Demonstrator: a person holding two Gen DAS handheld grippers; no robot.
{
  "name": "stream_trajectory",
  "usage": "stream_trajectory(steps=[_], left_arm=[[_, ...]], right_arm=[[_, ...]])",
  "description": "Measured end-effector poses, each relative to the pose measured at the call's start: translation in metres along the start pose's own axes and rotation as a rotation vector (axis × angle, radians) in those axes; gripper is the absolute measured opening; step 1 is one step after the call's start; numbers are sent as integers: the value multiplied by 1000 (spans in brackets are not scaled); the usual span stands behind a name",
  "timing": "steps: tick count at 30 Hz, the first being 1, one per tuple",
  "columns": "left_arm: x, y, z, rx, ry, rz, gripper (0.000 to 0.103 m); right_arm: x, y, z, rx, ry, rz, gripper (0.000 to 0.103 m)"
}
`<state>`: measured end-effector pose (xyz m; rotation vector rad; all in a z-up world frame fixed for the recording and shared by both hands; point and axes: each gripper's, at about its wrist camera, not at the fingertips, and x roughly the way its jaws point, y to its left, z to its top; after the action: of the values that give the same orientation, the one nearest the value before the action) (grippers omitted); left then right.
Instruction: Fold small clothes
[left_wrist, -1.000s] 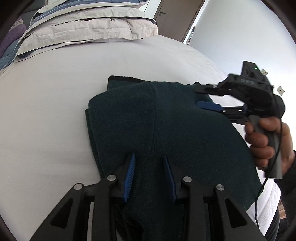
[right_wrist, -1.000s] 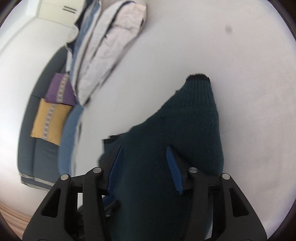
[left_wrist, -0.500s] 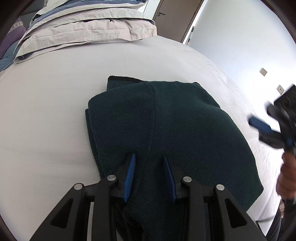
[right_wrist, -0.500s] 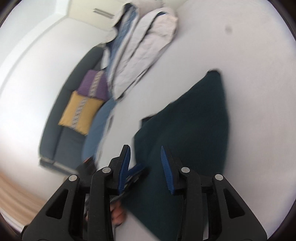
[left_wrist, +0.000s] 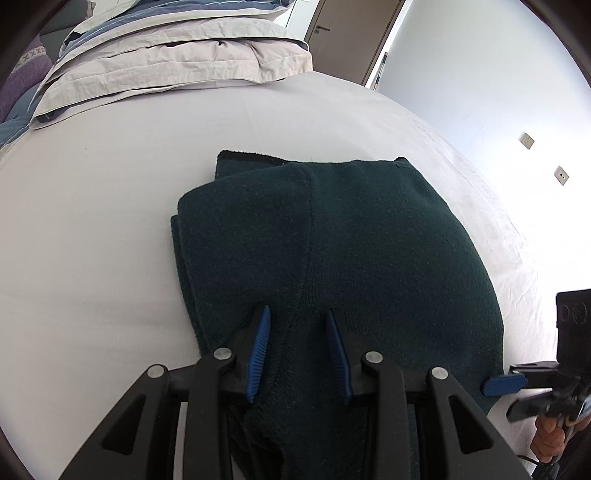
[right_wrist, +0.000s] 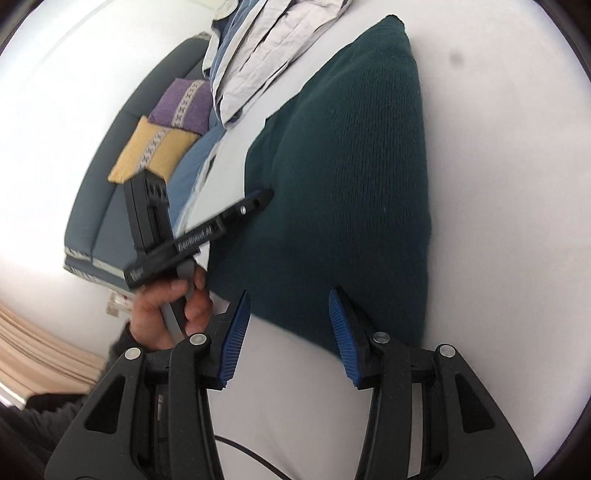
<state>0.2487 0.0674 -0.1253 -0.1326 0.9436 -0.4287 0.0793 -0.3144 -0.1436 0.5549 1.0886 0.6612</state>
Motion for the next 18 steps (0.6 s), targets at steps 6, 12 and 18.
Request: stream_trajectory(steps=[6, 12, 18], left_arm=[[-7, 6, -1, -54, -13, -47, 35], [-51, 23, -6, -151, -77, -72, 51], [-47, 64, 0, -306, -46, -119, 64]], right_arm=[[-18, 1, -16, 52, -11, -29, 43], [-66, 10, -10, 31, -132, -58, 60], [-79, -26, 29, 125, -187, -32, 71]])
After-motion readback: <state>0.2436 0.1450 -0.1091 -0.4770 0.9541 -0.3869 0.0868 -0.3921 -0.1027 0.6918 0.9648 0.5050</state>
